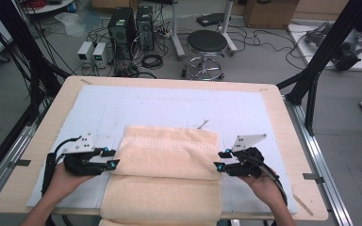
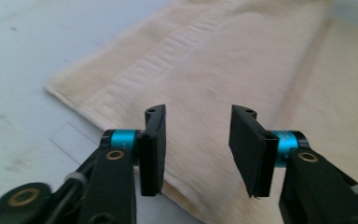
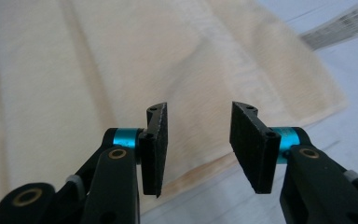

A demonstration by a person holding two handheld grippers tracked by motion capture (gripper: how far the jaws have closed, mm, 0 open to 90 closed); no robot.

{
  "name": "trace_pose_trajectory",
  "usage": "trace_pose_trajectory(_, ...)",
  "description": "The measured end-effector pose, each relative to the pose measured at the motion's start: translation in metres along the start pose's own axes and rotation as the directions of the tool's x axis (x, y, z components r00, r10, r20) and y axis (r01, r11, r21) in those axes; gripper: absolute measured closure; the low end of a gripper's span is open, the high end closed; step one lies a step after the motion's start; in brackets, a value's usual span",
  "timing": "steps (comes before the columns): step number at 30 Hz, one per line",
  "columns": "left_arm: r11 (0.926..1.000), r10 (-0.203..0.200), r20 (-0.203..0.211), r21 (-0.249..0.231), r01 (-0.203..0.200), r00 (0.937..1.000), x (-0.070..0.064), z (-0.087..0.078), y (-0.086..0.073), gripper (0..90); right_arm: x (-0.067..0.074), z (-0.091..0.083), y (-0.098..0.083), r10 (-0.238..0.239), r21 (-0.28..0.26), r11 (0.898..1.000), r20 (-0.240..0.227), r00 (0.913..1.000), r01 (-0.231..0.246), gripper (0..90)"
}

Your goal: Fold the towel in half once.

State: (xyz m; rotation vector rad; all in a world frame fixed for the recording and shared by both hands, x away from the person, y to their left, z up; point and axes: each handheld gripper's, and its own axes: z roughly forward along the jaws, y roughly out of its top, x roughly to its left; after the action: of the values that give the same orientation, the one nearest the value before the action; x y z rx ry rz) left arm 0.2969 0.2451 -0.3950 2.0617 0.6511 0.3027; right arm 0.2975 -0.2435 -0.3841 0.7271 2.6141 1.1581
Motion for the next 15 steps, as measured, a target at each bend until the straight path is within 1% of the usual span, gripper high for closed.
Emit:
trace_pose_trajectory(2, 0.9993, -0.037, -0.034, 0.003, 0.037, 0.9987, 0.011, 0.011, 0.006, 52.3, -0.011, 0.008, 0.009, -0.010, 0.007, 1.000, 0.034, 0.9994, 0.010, 53.6)
trace_pose_trajectory(3, 0.9989, -0.047, -0.053, 0.004, 0.048, 0.9975, 0.017, 0.016, 0.008, 49.0, -0.018, 0.013, 0.012, 0.002, 0.015, 1.000, 0.044, 0.9990, -0.002, 52.4)
trace_pose_trajectory(4, 0.9984, -0.055, -0.065, 0.005, 0.056, 0.9964, 0.022, 0.022, 0.009, 47.6, -0.025, 0.019, 0.014, 0.014, 0.016, 1.000, 0.050, 0.9986, -0.015, 51.5)
trace_pose_trajectory(6, 0.9960, -0.080, -0.072, 0.034, 0.082, 0.9942, 0.034, 0.036, 0.010, 47.7, -0.037, 0.030, 0.017, 0.030, 0.026, 0.999, 0.065, 0.9974, -0.032, 51.4)
trace_pose_trajectory(7, 0.9948, -0.088, -0.081, 0.044, 0.092, 0.9928, 0.036, 0.040, 0.009, 47.6, -0.044, 0.037, 0.018, 0.029, 0.035, 0.999, 0.074, 0.9969, -0.031, 51.3)
trace_pose_trajectory(8, 0.9934, -0.092, -0.091, 0.060, 0.098, 0.9916, 0.040, 0.046, 0.008, 47.6, -0.047, 0.041, 0.017, 0.040, 0.040, 0.998, 0.078, 0.9962, -0.043, 51.2)
trace_pose_trajectory(9, 0.9912, -0.101, -0.091, 0.077, 0.108, 0.9908, 0.044, 0.051, 0.007, 47.6, -0.053, 0.047, 0.016, 0.046, 0.041, 0.998, 0.080, 0.9957, -0.049, 51.1)
trace_pose_trajectory(11, 0.9867, -0.121, -0.089, 0.098, 0.130, 0.9886, 0.049, 0.062, 0.003, 47.5, -0.061, 0.056, 0.012, 0.080, 0.066, 0.994, 0.079, 0.9937, -0.085, 50.8)
trace_pose_trajectory(12, 0.9825, -0.130, -0.088, 0.123, 0.140, 0.9876, 0.050, 0.067, 0.001, 47.5, -0.064, 0.061, 0.010, 0.086, 0.082, 0.992, 0.083, 0.9929, -0.093, 50.8)
trace_pose_trajectory(13, 0.9790, -0.130, -0.091, 0.146, 0.143, 0.9873, 0.051, 0.072, -0.001, 47.5, -0.067, 0.065, 0.009, 0.097, 0.093, 0.990, 0.087, 0.9915, -0.105, 50.9)
trace_pose_trajectory(14, 0.9800, -0.112, -0.100, 0.154, 0.126, 0.9888, 0.051, 0.074, -0.003, 48.0, -0.070, 0.068, 0.007, 0.107, 0.102, 0.988, 0.084, 0.9908, -0.115, 51.2)
trace_pose_trajectory(15, 0.9804, -0.112, -0.111, 0.150, 0.128, 0.9875, 0.050, 0.074, -0.002, 50.4, -0.071, 0.072, 0.005, 0.121, 0.111, 0.985, 0.080, 0.9895, -0.129, 52.5)
